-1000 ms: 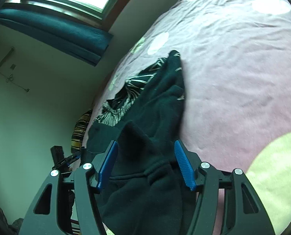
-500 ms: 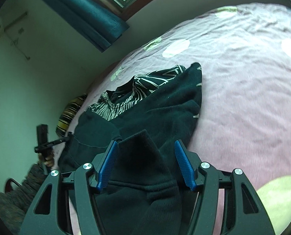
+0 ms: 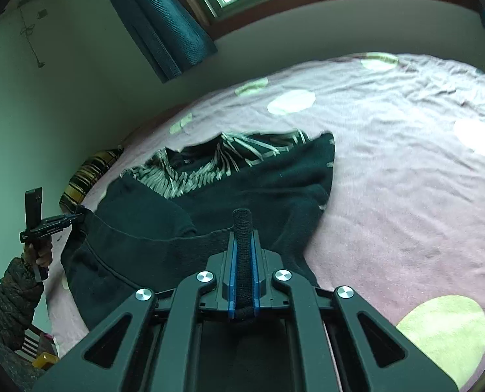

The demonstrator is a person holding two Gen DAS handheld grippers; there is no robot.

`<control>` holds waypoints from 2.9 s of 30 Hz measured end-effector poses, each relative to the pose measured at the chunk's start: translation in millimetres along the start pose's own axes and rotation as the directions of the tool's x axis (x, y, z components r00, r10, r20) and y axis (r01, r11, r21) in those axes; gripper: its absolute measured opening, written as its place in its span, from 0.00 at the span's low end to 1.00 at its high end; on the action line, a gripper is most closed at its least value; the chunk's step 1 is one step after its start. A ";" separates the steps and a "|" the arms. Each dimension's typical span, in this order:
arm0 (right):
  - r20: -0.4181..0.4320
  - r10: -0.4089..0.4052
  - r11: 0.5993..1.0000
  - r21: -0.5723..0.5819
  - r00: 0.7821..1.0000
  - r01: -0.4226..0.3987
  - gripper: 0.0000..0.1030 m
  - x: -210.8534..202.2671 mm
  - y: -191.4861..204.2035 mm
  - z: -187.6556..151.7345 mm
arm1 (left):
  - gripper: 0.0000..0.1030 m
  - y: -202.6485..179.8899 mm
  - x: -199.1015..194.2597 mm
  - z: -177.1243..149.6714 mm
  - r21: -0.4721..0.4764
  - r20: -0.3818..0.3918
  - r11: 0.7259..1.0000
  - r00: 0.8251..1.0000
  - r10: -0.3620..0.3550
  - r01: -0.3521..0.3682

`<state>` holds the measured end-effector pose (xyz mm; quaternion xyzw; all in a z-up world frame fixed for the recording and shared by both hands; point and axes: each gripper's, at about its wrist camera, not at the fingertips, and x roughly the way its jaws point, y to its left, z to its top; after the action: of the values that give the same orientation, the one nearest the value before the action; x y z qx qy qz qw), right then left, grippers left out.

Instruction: Fold small clothes

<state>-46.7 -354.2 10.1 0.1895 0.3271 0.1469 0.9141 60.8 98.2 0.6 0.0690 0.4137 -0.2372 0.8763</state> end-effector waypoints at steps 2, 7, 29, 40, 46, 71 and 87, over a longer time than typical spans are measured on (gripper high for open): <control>0.028 -0.002 1.000 -0.017 1.000 0.002 0.07 -8.3 7.9 6.4 | 0.10 0.6 -13.8 6.2 -0.024 0.045 1.000 0.999 -0.004 0.006; 0.130 -0.004 0.998 -0.065 0.992 0.013 0.06 -28.9 28.4 42.2 | 0.10 -4.0 -42.6 46.1 -0.020 0.160 0.999 0.986 0.048 -0.045; -0.089 -0.012 0.949 0.314 0.996 0.039 0.14 158.8 -109.3 116.5 | 0.08 40.7 170.2 133.2 -0.173 -0.123 0.954 0.966 0.228 -0.247; -0.039 0.083 0.875 0.481 0.996 -0.054 0.64 24.5 -94.1 23.1 | 0.64 33.2 30.5 45.0 -0.327 0.002 0.945 1.000 0.016 -0.014; -0.047 0.113 0.806 0.589 0.993 -0.064 0.64 2.1 -92.8 -46.5 | 0.65 39.6 -4.3 -38.4 -0.459 -0.028 0.888 0.999 -0.023 0.007; 0.101 0.048 0.901 0.426 0.994 -0.087 0.60 -43.4 17.6 -7.1 | 0.58 38.3 28.2 -58.7 -0.533 0.008 0.843 0.997 -0.081 0.073; -0.274 0.247 0.914 0.386 0.930 -0.129 0.50 142.4 114.8 -8.6 | 0.66 37.9 26.0 -53.3 -0.557 0.020 0.824 0.994 -0.111 0.103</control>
<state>36.8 -194.5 -22.5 0.3590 0.4706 0.2010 0.7805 55.9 139.0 -56.6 -0.2111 0.4737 -0.1547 0.8409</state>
